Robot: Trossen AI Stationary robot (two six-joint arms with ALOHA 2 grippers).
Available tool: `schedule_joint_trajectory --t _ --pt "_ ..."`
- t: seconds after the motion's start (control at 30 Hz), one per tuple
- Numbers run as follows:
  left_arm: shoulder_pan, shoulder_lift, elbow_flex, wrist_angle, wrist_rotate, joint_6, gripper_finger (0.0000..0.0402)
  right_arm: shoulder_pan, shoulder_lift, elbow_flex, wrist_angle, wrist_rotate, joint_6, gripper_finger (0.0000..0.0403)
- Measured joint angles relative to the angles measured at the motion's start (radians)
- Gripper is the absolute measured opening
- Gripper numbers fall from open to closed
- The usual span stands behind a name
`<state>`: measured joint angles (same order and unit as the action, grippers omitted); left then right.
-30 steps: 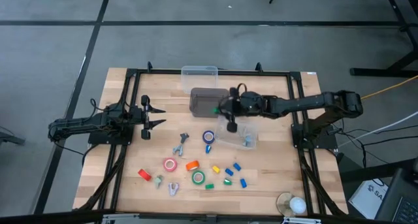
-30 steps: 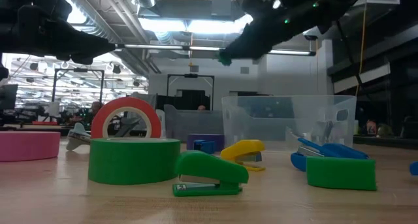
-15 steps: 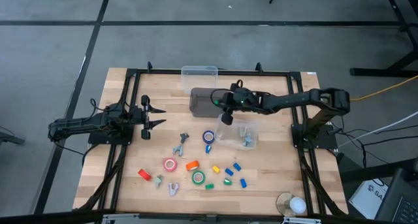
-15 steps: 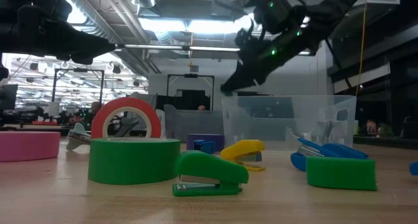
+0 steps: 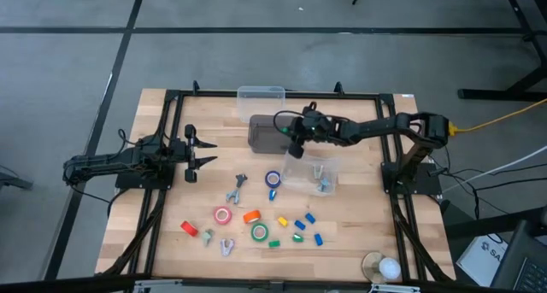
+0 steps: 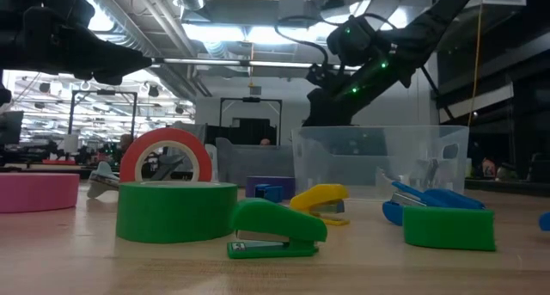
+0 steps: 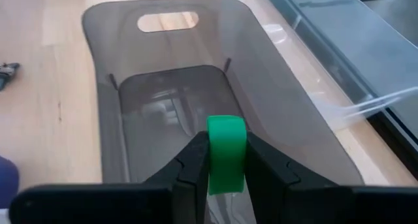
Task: Pick and place Stapler, Stapler remover, tape
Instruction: Put the green stapler into the black bin
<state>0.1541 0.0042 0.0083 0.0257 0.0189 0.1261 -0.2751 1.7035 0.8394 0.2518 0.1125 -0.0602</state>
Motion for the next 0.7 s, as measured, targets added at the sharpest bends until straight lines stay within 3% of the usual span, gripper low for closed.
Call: schedule_joint_trajectory --t 0.27,0.7 --pt "0.0 0.0 0.0 0.0 0.0 0.0 0.0169 -0.011 0.0 0.0 -0.008 0.0 0.079 0.0082" --pt "0.0 0.0 0.0 0.0 0.0 0.0 0.0169 -0.022 0.0 0.0 -0.028 0.0 0.054 0.0082"
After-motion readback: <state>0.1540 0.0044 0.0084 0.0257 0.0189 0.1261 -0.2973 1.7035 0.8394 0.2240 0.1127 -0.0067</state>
